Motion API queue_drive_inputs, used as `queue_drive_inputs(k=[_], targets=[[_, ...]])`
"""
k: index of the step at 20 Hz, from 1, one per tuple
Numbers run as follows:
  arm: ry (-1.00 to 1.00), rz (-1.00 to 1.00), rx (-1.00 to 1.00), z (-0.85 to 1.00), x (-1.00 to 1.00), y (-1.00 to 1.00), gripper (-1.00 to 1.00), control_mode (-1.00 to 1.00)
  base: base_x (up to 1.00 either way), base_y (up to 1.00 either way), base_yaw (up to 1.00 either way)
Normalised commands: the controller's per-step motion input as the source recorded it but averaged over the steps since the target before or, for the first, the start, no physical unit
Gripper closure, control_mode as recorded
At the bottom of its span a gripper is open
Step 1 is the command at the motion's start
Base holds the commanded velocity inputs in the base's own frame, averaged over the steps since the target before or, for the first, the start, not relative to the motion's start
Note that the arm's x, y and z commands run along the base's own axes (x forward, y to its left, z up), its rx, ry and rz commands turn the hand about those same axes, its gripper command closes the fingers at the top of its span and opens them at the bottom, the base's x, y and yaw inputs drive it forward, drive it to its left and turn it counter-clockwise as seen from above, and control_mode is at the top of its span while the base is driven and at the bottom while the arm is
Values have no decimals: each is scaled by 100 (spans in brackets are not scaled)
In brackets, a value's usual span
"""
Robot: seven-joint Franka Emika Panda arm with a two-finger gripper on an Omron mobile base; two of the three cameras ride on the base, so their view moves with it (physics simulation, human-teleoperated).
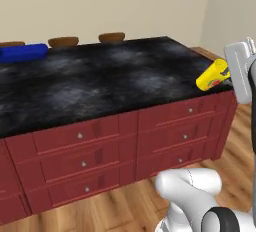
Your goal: There is a tray on the dining counter. Grab the cup, mug, and pitcher and place them on the tray. The pitcher may be placed next to the tray if it cannot fit the tray.
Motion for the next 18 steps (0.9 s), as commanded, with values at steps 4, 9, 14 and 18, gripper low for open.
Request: queue_drive_inputs(k=[4,9,14,18], targets=[[0,0,0,0,0,0,100,100,25,0,63],[0,0,0,0,0,0,100,100,26,-21,52],[0,0,0,0,0,0,100,100,17,-80,21],[0,0,0,0,0,0,100,100,16,-100,1]])
